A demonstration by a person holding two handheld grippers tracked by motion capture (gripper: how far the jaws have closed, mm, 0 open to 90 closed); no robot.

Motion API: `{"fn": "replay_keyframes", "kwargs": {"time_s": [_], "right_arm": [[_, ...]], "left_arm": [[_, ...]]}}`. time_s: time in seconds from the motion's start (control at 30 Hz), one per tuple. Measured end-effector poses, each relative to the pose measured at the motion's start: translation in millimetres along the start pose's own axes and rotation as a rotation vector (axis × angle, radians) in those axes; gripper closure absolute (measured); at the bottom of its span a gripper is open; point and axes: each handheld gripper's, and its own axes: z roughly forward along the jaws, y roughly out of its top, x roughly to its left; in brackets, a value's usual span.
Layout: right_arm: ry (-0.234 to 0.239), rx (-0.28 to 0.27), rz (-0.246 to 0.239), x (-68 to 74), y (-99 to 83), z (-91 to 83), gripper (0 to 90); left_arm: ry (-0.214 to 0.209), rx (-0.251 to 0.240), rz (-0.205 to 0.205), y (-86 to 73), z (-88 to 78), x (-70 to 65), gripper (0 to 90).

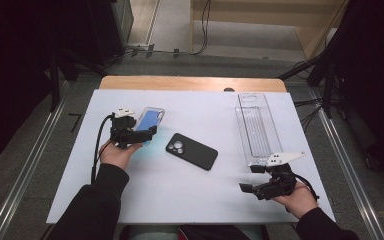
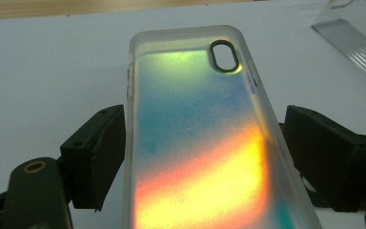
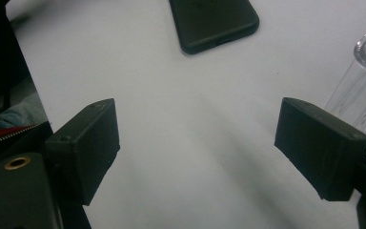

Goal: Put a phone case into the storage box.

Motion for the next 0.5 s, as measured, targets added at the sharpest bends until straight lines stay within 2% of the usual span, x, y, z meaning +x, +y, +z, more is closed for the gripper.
{"fn": "replay_keyframes", "kwargs": {"time_s": [0.13,0.23,0.5], "right_arm": [[0.002,-0.004,0.003,0.1,0.1,-0.1,13.3],[0.0,-0.008,0.004,0.6,0.4,0.1,13.4],[0.005,-0.023,0.007,4.3,2.6,1.0,13.4]], "left_arm": [[-0.033,-0.013,0.005,-1.4,-3.4,-7.2,17.1],[-0.041,-0.01,0.026,-3.2,-5.0,-14.0,17.1],[-0.1,-0.005,0.043,-12.5,-9.0,-33.8,17.1]]}}
